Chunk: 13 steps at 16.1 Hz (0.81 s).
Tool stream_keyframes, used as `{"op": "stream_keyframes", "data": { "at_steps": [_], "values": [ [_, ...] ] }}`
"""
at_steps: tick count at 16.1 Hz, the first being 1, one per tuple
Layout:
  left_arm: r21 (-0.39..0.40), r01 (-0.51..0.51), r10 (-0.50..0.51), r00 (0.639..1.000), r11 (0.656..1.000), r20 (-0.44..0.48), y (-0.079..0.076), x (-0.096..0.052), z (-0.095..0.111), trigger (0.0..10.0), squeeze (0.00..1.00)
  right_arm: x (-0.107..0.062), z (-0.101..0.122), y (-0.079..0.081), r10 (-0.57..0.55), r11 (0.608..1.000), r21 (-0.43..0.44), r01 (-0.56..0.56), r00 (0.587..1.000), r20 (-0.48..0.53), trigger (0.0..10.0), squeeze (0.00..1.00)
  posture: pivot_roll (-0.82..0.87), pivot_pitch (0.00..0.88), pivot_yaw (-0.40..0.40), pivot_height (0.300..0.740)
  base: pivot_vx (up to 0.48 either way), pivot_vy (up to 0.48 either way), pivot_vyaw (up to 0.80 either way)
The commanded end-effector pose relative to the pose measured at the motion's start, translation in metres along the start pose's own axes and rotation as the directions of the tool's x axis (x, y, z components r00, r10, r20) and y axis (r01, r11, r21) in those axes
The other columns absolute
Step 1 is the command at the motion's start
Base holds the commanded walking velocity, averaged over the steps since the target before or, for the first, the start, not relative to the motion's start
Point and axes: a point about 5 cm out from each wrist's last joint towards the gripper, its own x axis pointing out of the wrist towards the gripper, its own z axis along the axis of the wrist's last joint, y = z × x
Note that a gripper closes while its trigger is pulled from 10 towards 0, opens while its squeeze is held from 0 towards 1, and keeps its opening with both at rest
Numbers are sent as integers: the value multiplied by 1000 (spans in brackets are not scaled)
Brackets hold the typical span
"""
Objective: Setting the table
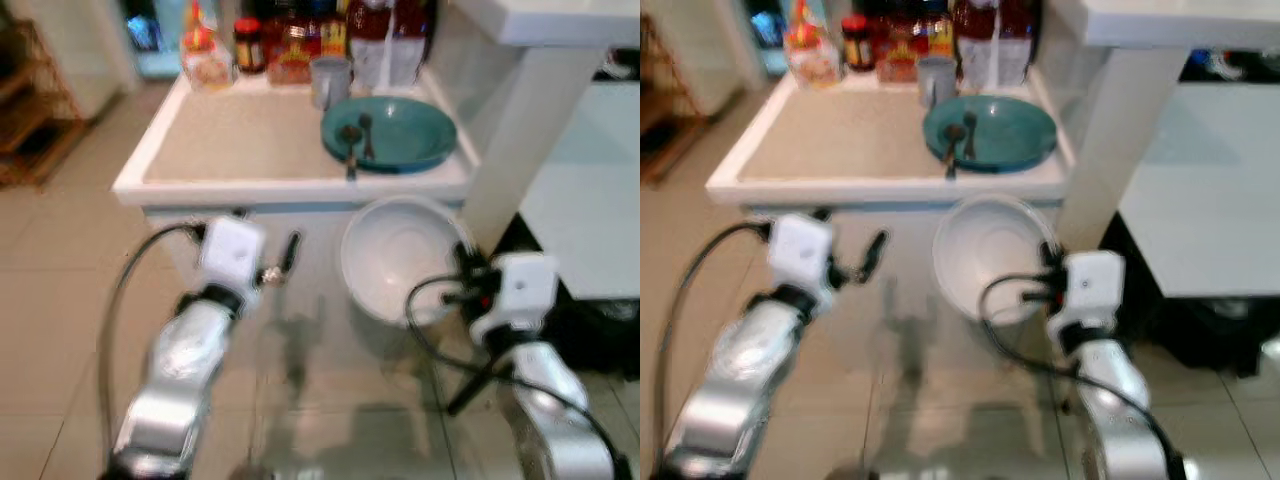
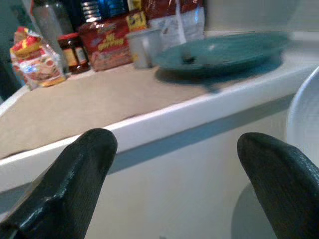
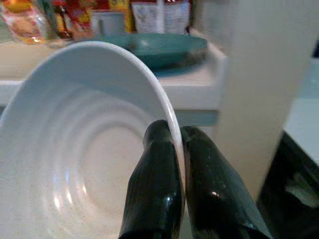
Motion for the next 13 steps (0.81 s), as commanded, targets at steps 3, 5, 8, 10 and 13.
{"op": "stream_keyframes", "data": {
  "at_steps": [3, 5, 8, 10, 13],
  "values": [
    [15, -15, 15, 1000, 1000, -10, 4, 2, -1, 10000, 0, 6, 13, 3, 1, 1000, 8, -2, 998, 58, 10000, 0, 20, 46, 1, 740, 0, -480, 800],
    [17, -10, 10, 1000, 1000, -6, 3, 3, 0, 10000, 0, 4, 10, 1, -5, 1000, 2, 5, 999, 44, 10000, 0, 18, 42, 0, 740, 0, -480, 800],
    [14, 6, -6, 1000, 1000, -6, -1, 3, -1, 10000, 0, 1, 11, -2, -27, 999, 41, 25, 998, 55, 10000, 0, 7, 34, 7, 740, 0, -480, 0],
    [15, 35, -35, 999, 999, -9, -2, -3, -4, 10000, 0, -8, 9, 0, 8, 998, 57, -11, 998, 67, 10000, 0, 5, 30, 10, 740, 0, -480, 0],
    [26, 71, -70, 997, 997, -23, -2, -16, -12, 10000, 0, -31, 7, 4, 105, 994, 17, -108, 987, 124, 10000, 0, -1, 33, 8, 740, 0, -480, 0]
  ]
}}
